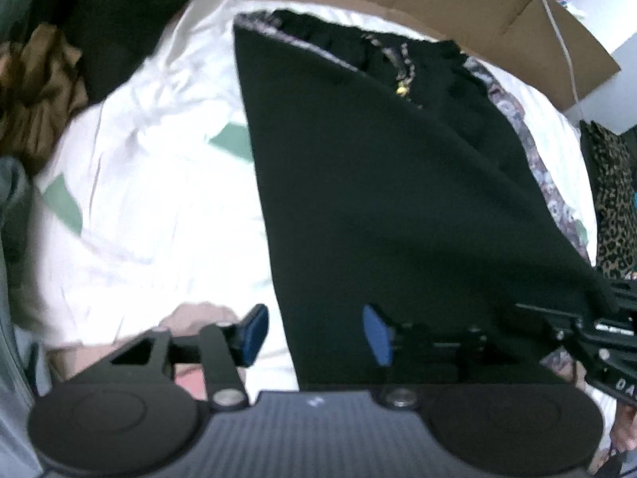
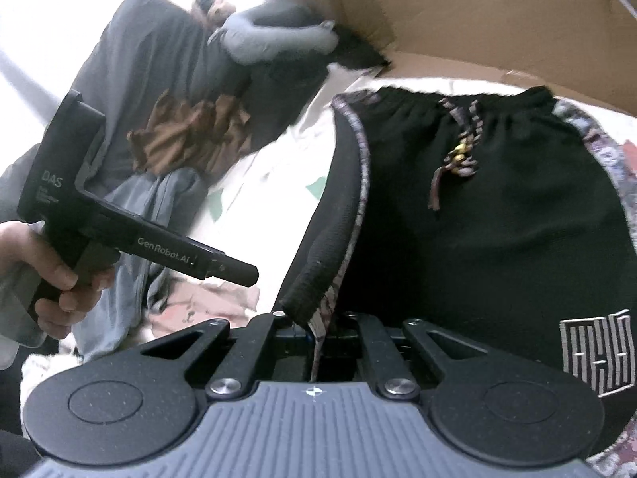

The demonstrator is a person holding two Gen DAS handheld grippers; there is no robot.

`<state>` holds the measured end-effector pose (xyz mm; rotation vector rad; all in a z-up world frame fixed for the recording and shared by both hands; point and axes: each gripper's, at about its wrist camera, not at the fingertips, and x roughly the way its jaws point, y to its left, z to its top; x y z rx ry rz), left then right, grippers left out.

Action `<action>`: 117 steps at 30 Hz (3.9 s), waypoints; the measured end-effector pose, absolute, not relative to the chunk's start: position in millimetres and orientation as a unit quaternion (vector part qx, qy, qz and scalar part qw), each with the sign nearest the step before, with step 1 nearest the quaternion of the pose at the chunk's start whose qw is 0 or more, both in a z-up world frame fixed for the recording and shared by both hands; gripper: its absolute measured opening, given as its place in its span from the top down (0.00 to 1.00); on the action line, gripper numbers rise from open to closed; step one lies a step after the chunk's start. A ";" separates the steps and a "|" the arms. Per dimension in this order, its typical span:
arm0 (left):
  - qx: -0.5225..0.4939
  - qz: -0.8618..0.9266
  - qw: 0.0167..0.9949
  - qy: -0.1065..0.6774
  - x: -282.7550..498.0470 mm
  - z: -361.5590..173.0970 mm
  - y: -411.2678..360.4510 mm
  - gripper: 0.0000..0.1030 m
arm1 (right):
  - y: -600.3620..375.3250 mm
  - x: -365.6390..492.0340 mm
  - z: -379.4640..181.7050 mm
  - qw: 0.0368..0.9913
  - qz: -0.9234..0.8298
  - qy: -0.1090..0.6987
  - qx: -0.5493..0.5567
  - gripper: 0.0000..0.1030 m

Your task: Fold clothes

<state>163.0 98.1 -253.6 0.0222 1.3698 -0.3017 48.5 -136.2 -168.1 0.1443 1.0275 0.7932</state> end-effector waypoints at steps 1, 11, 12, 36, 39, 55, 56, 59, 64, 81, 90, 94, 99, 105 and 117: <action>0.015 -0.141 0.764 0.630 164.7 -251.2 93.7 0.41 | -140.2 48.5 -167.0 0.797 0.366 0.474 0.068 0.99; 0.029 -0.181 0.762 0.620 155.7 -253.6 69.1 0.33 | -176.6 44.9 -177.3 0.812 0.354 0.458 0.074 0.99; 0.027 -0.179 0.760 0.624 154.6 -257.7 70.1 0.33 | -180.7 44.6 -179.1 0.813 0.352 0.458 0.079 0.99; 0.015 -0.276 0.732 0.623 131.7 -293.0 62.7 0.33 | -309.4 56.6 -201.2 0.844 0.241 0.459 0.135 0.99; 0.011 -0.286 0.726 0.625 129.5 -297.3 62.4 0.33 | -317.5 57.1 -202.8 0.848 0.226 0.461 0.130 0.99; -0.061 -0.333 0.671 0.660 103.0 -333.0 42.9 0.33 | -381.4 49.0 -223.8 0.854 0.120 0.487 0.136 0.99; -0.066 -0.336 0.667 0.662 100.8 -335.3 41.7 0.33 | -383.5 48.3 -225.6 0.854 0.115 0.488 0.136 0.99; -0.071 -0.340 0.657 0.669 94.0 -343.2 39.7 0.33 | -390.6 45.8 -230.8 0.856 0.101 0.489 0.138 0.99; -0.089 -0.336 0.640 0.685 85.0 -358.0 38.2 0.34 | -402.7 45.3 -244.8 0.853 0.074 0.494 0.150 0.99; -0.167 -0.348 0.578 0.718 68.1 -379.0 17.6 0.74 | -419.4 39.0 -276.1 0.844 0.054 0.495 0.201 0.86; -0.169 -0.351 0.561 0.730 65.4 -379.9 15.7 0.97 | -426.0 40.7 -267.2 0.853 0.049 0.480 0.199 0.99; -0.154 -0.361 0.562 0.728 62.9 -372.0 12.8 0.98 | -428.5 29.2 -261.2 0.855 0.046 0.477 0.198 0.99; -0.142 -0.375 0.559 0.726 58.8 -367.0 11.9 0.99 | -439.8 18.7 -259.4 0.853 0.024 0.481 0.202 0.99; -0.131 -0.360 0.567 0.729 58.7 -380.6 9.4 0.99 | -449.4 19.9 -279.7 0.841 0.007 0.497 0.214 0.99; -0.106 -0.367 0.566 0.731 67.7 -369.6 7.2 0.98 | -464.2 16.9 -286.4 0.819 -0.017 0.515 0.252 0.89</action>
